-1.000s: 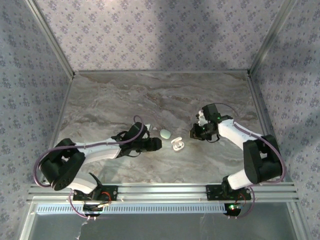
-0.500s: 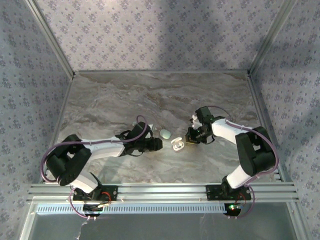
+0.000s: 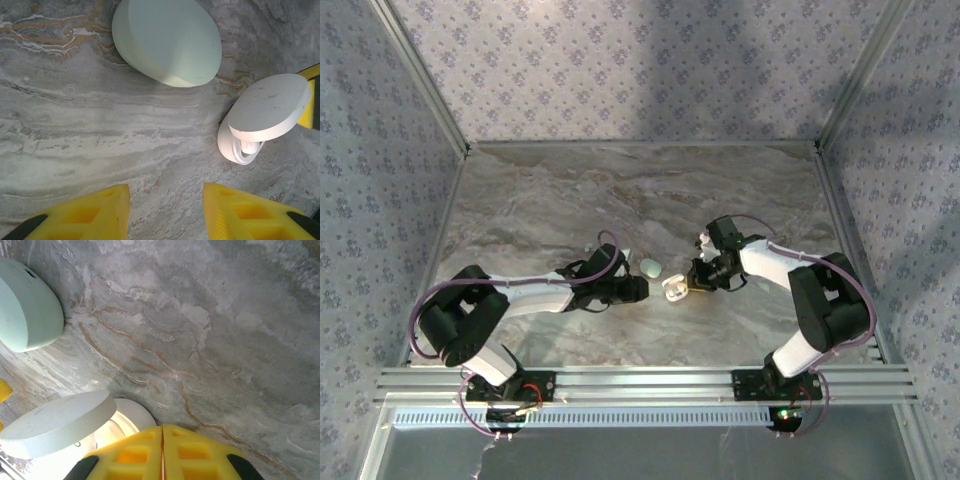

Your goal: Insert the wireless bluetooth earbuds into the charging case

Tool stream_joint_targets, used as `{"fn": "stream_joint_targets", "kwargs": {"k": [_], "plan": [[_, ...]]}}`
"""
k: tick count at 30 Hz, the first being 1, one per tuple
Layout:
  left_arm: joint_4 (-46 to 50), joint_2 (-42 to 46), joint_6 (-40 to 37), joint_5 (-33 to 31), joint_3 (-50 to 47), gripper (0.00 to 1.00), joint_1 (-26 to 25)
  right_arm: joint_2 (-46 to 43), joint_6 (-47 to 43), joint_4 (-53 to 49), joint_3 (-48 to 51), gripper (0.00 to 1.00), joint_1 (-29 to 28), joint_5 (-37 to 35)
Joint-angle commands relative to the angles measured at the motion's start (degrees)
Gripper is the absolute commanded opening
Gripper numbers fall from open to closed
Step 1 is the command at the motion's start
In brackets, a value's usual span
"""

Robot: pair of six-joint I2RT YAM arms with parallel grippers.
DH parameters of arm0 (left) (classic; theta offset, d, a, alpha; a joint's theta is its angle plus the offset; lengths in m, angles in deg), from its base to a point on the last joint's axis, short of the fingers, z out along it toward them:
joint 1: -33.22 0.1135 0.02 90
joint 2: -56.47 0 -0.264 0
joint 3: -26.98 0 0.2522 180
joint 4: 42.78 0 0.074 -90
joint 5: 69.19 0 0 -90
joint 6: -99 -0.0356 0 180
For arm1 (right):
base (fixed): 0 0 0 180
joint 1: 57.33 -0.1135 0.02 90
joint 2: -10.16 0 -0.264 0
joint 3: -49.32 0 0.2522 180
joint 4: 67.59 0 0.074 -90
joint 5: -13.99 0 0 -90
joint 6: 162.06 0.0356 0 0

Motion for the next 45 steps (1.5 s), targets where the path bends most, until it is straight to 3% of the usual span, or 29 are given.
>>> {"fn": "stream_joint_targets", "kwargs": {"k": [1,23,32,38,45], "plan": [[-1.1,-0.4,0.0,0.7,1.4,0.43,-0.5,-0.2,-0.5,-0.9,0.8,0.1,-0.7,1.2],[-2.2,-0.4,0.2,0.1,0.2,0.43,-1.4,-3.0,0.0,-2.2,1.4,0.1,-4.6,0.7],[-2.1,0.1,-0.1,-0.3,-0.3,0.43,-1.4,-7.6,1.0,-5.7,0.8,0.11,-5.8,-3.3],[-0.7,2.7,-1.3,-1.7,-1.0,0.43,-1.4,-13.8,1.0,-9.6,-1.2,0.21,-5.2,-5.3],[-1.1,8.6,-1.8,-1.8,-3.7,0.4,-3.0,-17.8,-0.4,-11.2,-2.6,0.44,-3.4,2.1]]}}
